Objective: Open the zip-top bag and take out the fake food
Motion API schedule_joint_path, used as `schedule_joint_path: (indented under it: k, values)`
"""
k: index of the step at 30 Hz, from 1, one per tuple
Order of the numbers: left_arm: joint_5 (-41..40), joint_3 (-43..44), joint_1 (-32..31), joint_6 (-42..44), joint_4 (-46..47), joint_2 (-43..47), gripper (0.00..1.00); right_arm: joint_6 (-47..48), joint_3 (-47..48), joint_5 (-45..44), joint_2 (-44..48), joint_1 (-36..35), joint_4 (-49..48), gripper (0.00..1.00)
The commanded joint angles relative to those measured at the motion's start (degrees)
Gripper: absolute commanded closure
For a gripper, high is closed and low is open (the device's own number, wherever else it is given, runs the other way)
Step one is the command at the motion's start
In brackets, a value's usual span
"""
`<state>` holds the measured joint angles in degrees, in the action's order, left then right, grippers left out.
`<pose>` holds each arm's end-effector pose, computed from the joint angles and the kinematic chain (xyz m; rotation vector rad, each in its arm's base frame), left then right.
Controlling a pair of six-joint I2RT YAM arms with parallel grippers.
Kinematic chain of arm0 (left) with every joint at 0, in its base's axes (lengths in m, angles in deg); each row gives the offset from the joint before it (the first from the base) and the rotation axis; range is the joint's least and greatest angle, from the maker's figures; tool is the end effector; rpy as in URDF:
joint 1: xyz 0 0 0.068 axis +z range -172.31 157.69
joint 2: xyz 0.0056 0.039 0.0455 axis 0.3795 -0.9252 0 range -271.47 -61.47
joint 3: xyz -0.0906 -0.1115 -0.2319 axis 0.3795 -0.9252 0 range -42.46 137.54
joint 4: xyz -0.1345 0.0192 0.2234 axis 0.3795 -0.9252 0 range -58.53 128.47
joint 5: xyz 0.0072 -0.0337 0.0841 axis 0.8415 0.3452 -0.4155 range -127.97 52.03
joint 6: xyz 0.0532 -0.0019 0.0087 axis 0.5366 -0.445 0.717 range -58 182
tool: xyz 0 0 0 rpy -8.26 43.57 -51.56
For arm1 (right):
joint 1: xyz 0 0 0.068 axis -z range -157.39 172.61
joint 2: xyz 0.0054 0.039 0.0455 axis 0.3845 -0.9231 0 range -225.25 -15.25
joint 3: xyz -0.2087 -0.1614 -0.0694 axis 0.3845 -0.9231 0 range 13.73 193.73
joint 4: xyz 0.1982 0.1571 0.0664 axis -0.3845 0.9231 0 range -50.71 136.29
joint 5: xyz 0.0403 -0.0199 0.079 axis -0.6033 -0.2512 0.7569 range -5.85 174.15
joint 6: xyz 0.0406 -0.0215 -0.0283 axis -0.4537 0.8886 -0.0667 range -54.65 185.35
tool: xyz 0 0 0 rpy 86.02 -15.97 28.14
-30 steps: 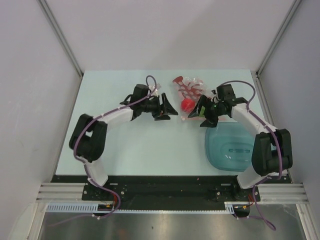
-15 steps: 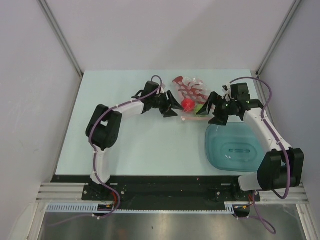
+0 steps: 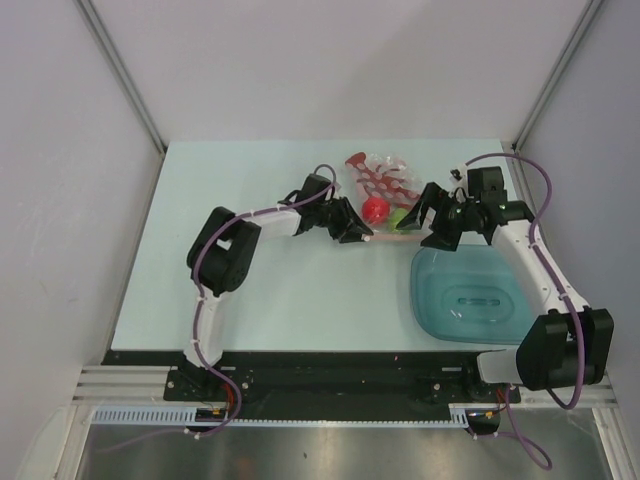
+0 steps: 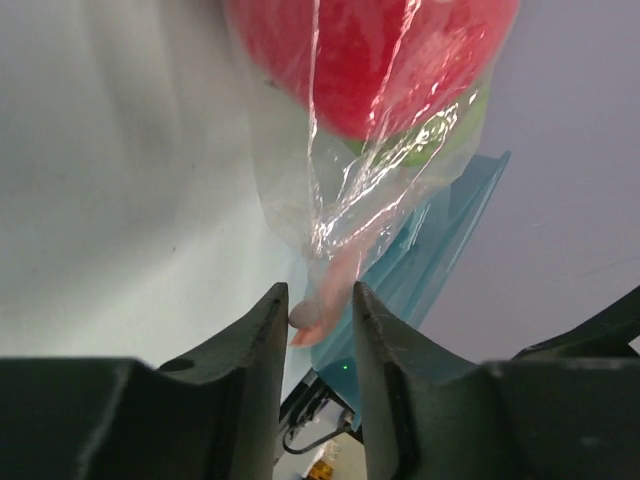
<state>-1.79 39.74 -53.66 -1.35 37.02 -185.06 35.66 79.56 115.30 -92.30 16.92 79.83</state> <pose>0.3860 -0.2598 0.1465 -0.3678 2.6576 -1.4403 0.2743 0.0460 0.2998 0.2847 2.5081 0.9320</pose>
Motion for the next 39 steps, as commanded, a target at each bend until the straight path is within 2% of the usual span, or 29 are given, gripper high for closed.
schedule_joint_path:
  k: [1,5,6,9,10,11,12,15,16,22,29,32,39]
  values:
    - [0.38,2.71,-0.02,-2.48,5.23,-1.04,0.69,1.39,-0.08,-1.01,2.52,0.24,0.6,0.08]
    - [0.47,2.36,-0.02,-2.3,6.2,-0.42,0.8,1.83,-1.48,-0.92,2.35,0.07,-0.28,0.08]
    - [0.64,2.36,-0.02,-2.13,6.37,-0.16,0.87,1.83,-1.83,-0.49,2.26,-0.28,-0.45,0.08]
    - [0.73,1.48,-0.11,-3.0,7.25,1.15,1.0,1.83,-2.36,-0.22,1.65,-0.98,-1.16,0.08]
    - [0.9,-0.17,-0.2,-4.75,8.12,2.38,1.0,1.74,-2.28,-0.22,1.56,-1.33,-1.25,0.08]
    - [0.99,-1.15,-0.29,-5.55,10.31,3.0,1.0,1.74,-2.28,-0.13,1.3,-1.42,-1.42,0.08]
    - [1.08,-2.64,-0.2,-6.16,10.94,3.44,0.9,1.57,-2.28,-0.13,1.29,-1.51,-1.51,0.07]
    - [-0.32,-3.7,0.06,-5.82,9.02,4.59,0.5,1.57,-2.1,0.04,1.38,-1.51,-1.77,0.08]
    - [-0.76,-3.53,0.06,-5.47,8.58,4.5,0.48,1.65,-2.19,0.04,1.38,-1.43,-1.77,0.08]
    - [-3.05,-0.2,0.68,-3.98,5.15,2.83,0.46,1.92,-2.63,0.13,2.09,-1.43,-1.25,0.08]
    - [-2.87,2.27,1.91,-4.5,4.96,0.9,0.67,2.09,-3.24,0.22,2.61,-1.51,-1.07,0.08]
    - [-1.39,3.06,1.82,-5.73,6.11,0.02,0.71,2.1,-3.24,0.39,2.44,-1.43,-1.16,0.08]
    - [-0.42,1.57,0.86,-6.25,6.37,-0.42,0.67,1.83,-3.24,0.66,1.65,-1.69,-2.21,0.08]
